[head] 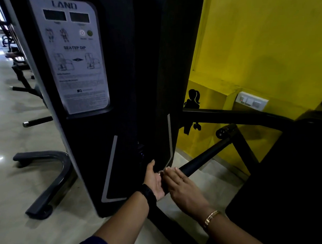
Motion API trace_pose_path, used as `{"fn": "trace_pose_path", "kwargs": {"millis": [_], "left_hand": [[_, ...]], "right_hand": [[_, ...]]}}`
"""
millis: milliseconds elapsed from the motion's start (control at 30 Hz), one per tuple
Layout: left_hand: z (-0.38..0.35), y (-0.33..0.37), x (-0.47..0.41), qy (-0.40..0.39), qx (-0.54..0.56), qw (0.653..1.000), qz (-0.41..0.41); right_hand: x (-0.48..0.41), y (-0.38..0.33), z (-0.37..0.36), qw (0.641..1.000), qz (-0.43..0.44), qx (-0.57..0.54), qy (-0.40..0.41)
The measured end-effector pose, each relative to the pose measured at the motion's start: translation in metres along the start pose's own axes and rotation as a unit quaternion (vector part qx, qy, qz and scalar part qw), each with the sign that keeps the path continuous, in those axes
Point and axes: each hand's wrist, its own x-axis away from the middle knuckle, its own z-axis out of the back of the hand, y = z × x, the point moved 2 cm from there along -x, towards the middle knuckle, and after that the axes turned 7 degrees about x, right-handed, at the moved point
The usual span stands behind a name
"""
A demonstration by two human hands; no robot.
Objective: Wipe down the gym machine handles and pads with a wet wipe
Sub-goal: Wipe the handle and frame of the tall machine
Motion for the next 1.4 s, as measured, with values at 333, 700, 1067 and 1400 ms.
{"fn": "trace_pose_path", "kwargs": {"millis": [333,700,1067,1400], "left_hand": [[-0.002,0.002,-0.001,0.026,-0.027,0.999,0.003],[-0.002,0.000,0.001,0.025,-0.024,0.999,0.007],[-0.008,0.003,0.003,0.023,-0.074,0.997,-0.018],[-0.019,-0.014,0.014,0.008,-0.275,0.948,-0.158]], "right_hand": [[-0.006,0.000,-0.001,0.997,-0.068,-0.047,-0.010],[0.022,0.008,-0.001,0.988,-0.085,-0.132,0.011],[0.032,-0.013,-0.012,0.948,-0.150,-0.268,0.087],[0.023,0.002,-0.025,0.829,-0.428,-0.346,0.097]]}}
